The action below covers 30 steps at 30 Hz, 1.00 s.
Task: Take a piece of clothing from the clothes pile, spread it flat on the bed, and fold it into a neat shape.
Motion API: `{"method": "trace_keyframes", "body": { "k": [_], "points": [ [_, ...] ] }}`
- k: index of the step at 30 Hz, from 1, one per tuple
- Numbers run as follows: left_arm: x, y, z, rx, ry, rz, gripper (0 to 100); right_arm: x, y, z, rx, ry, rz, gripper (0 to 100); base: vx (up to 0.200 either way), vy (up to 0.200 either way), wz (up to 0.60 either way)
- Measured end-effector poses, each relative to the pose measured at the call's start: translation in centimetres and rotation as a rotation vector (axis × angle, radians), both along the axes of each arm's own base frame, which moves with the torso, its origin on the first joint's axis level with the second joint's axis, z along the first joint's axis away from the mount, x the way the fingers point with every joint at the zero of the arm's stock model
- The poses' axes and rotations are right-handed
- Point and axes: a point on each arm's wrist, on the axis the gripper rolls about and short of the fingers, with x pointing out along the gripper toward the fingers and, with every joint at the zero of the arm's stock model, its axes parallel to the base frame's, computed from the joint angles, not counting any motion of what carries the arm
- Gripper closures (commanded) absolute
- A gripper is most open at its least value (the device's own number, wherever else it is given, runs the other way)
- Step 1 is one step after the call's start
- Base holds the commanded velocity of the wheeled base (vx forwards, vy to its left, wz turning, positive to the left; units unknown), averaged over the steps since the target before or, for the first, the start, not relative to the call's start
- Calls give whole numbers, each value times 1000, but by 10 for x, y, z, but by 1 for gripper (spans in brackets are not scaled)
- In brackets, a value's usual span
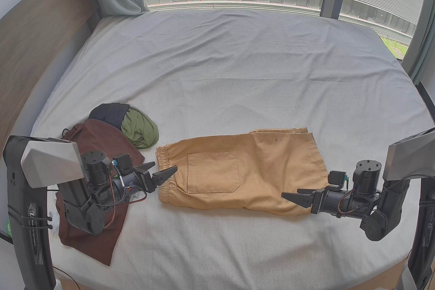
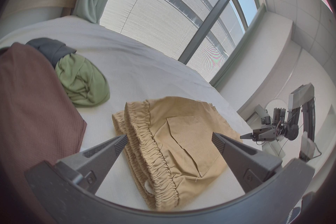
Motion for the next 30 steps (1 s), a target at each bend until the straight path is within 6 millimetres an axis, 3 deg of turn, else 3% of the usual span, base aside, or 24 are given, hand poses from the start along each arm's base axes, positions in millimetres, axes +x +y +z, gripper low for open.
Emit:
{"method": "trace_keyframes", "body": {
  "k": [10, 30],
  "points": [
    [1, -1, -8, -101, 106, 24, 0, 0, 0, -2, -2, 5, 0, 0, 0, 0, 0],
    [0, -2, -34, -98, 182, 29, 0, 0, 0, -7, -8, 23, 1, 0, 0, 0, 0]
  ]
}}
